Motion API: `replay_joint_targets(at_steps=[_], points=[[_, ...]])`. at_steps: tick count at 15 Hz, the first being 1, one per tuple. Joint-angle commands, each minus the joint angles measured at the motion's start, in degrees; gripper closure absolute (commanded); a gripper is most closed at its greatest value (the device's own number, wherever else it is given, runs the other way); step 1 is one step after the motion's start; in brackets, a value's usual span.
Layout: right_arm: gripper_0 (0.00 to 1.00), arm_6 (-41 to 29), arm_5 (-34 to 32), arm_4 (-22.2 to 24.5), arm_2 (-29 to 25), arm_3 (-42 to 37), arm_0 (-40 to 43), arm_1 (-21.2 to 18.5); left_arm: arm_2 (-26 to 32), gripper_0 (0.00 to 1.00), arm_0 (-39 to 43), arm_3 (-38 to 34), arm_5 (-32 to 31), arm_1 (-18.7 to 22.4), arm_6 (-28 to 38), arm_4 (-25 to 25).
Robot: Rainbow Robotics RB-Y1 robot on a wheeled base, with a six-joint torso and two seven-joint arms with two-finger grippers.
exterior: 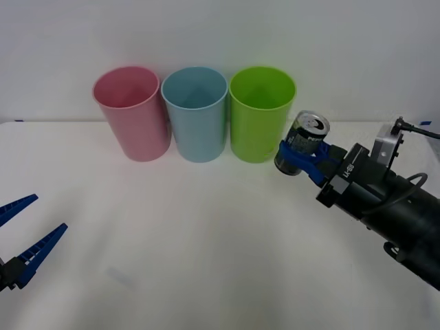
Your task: Grasp the object on the table and drop it into the matching bin: aluminum can to the light blue bin, PET bottle to the pink bin.
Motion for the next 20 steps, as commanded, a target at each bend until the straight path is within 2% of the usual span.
replay_joint_targets(at_steps=[1,7,9,13,20], points=[[1.00,-4.9,4.1,3.2,2.1,0.0,-4.3,0.2,0.0,0.00,0.0,0.0,0.0,0.0,0.0,0.0],[1.00,-6.7,25.0,6.4,13.9,0.1,-13.0,0.4,0.0,0.00,0.0,0.0,0.0,0.0,0.0,0.0],[1.00,-7.1,27.5,7.0,15.8,2.6,-16.2,2.1,0.0,0.00,0.0,0.0,0.0,0.0,0.0,0.0],[1.00,-7.3,27.6,12.3,15.3,12.8,-24.2,9.2,0.0,0.00,0.0,0.0,0.0,0.0,0.0,0.0],[1.00,-6.1,34.7,15.4,15.2,33.3,-38.9,18.8,0.0,0.00,0.0,0.0,0.0,0.0,0.0,0.0]])
